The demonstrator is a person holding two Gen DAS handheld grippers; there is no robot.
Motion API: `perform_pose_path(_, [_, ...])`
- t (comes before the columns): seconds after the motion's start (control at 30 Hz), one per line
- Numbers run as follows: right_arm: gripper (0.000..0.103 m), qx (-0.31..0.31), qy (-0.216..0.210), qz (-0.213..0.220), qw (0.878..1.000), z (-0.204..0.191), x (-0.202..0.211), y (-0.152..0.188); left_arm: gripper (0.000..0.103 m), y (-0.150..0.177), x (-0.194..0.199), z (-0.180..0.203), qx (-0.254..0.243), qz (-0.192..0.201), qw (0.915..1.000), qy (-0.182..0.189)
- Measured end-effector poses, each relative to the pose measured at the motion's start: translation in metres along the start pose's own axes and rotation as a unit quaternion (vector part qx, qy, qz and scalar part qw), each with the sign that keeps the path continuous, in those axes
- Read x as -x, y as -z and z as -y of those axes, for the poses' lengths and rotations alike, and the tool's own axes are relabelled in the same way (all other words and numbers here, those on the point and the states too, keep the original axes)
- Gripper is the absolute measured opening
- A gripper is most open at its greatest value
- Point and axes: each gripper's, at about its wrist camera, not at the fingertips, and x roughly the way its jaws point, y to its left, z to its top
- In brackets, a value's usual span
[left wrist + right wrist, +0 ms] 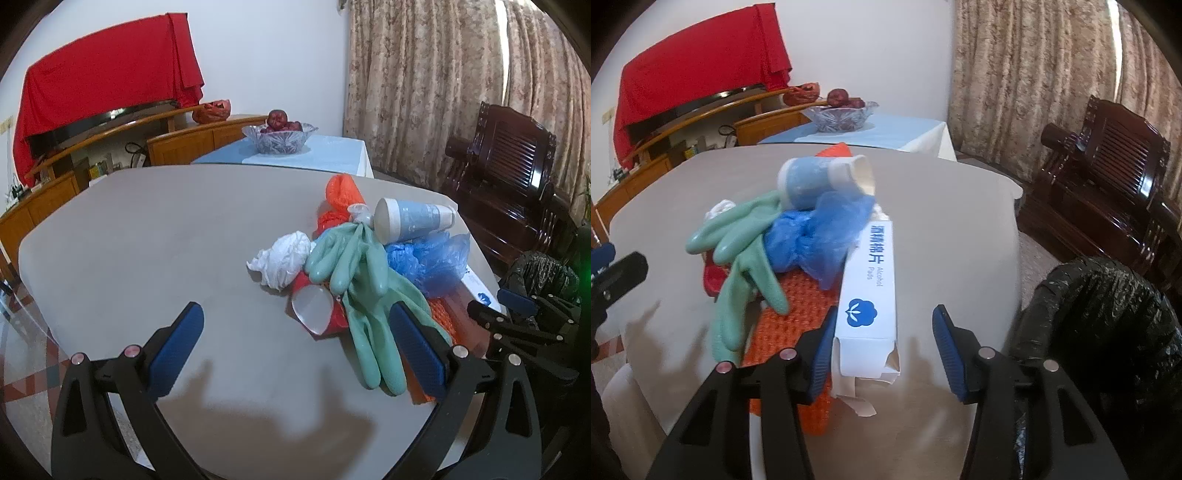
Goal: Collect trash
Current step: 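Move the right tool to the white alcohol-pad box and close on it, then carry the white box over the black bin with the right tool and release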
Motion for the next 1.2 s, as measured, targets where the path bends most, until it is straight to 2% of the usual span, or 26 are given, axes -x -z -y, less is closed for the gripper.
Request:
perform_pose_path(0.17, [0.048, 0.004, -0.006, -0.011, 1.000, -0.002, -0.012, -0.001, 0.098, 0.002, -0.003, 0.006, -0.003, -0.005, 1.0000, 0.008])
perform_pose_path(0.23, [0.038, -0.002, -0.016, -0.017, 1.000, 0.000, -0.016, -0.003, 0.098, 0.001, -0.003, 0.009, -0.005, -0.002, 0.9999, 0.010])
perform_pose_path(0.33, [0.031, -0.004, -0.023, -0.022, 0.999, 0.003, -0.019, -0.004, 0.097, 0.000, -0.003, 0.014, -0.008, -0.001, 0.9999, 0.013])
perform_pose_path(0.57, [0.030, -0.032, 0.001, -0.007, 0.999, 0.028, -0.001, -0.008, 0.093, -0.010, -0.010, 0.031, -0.015, 0.002, 0.9995, 0.029])
perform_pose_path(0.93, [0.030, -0.061, 0.023, 0.023, 0.998, 0.077, 0.000, -0.035, 0.094, -0.061, -0.043, 0.086, -0.020, 0.035, 0.9973, 0.061])
perform_pose_path(1.2, [0.030, -0.079, 0.016, 0.014, 0.997, 0.095, -0.018, -0.033, 0.095, -0.074, -0.086, 0.113, -0.022, 0.013, 0.9977, 0.063])
